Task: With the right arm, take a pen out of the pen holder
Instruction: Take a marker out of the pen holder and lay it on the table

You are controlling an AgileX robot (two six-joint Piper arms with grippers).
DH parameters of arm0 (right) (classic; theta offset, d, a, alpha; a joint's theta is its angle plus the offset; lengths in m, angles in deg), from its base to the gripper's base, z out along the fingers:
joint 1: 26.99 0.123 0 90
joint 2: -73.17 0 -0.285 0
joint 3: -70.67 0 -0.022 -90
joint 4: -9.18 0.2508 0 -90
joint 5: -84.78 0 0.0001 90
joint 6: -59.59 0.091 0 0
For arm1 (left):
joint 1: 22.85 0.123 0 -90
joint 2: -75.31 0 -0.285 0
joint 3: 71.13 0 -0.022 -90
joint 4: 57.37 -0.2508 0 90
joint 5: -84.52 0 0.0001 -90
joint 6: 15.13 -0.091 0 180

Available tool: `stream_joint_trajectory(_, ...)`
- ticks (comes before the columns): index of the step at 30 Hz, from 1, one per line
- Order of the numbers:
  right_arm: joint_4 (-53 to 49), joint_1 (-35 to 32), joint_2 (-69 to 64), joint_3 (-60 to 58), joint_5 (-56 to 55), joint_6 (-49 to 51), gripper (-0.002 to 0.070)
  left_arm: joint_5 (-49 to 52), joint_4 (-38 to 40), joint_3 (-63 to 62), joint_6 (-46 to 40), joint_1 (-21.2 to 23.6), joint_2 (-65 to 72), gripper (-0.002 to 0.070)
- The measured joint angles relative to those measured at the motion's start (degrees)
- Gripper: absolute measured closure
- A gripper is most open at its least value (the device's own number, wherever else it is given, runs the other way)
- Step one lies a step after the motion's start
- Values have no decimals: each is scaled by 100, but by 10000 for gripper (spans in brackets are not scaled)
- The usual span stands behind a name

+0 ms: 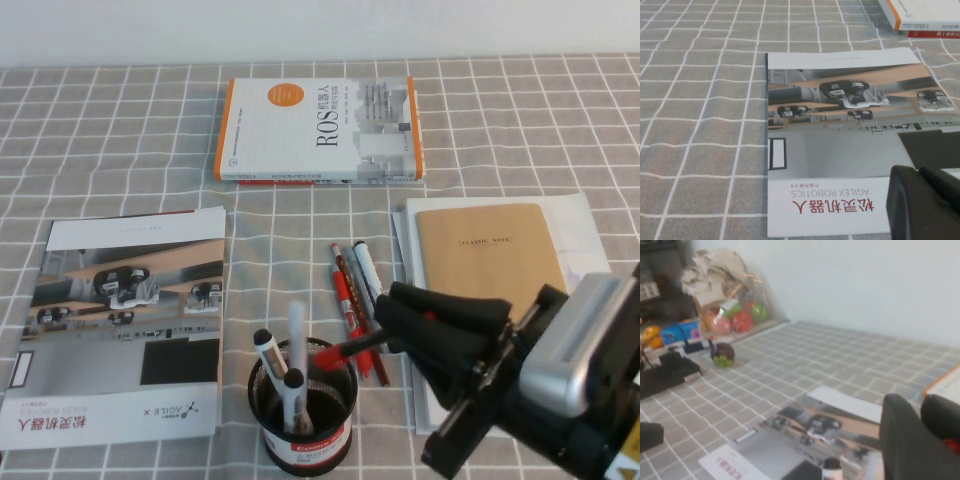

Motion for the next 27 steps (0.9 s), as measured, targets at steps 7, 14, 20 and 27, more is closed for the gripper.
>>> stream_joint_trajectory(7,978,0,712,1009,2793,-1089,652,0,0,0,0,0,0,678)
stream_joint_trajectory(14,2428,-145,737,2102,4301,-2924,653,0,0,0,0,0,0,678)
stream_joint_trajectory(20,2737,-991,541,2904,5361,-3198,653,0,0,0,0,0,0,678)
stream_joint_trajectory(27,1993,-1733,-564,4212,7452,-2057,653,0,0,0,0,0,0,678)
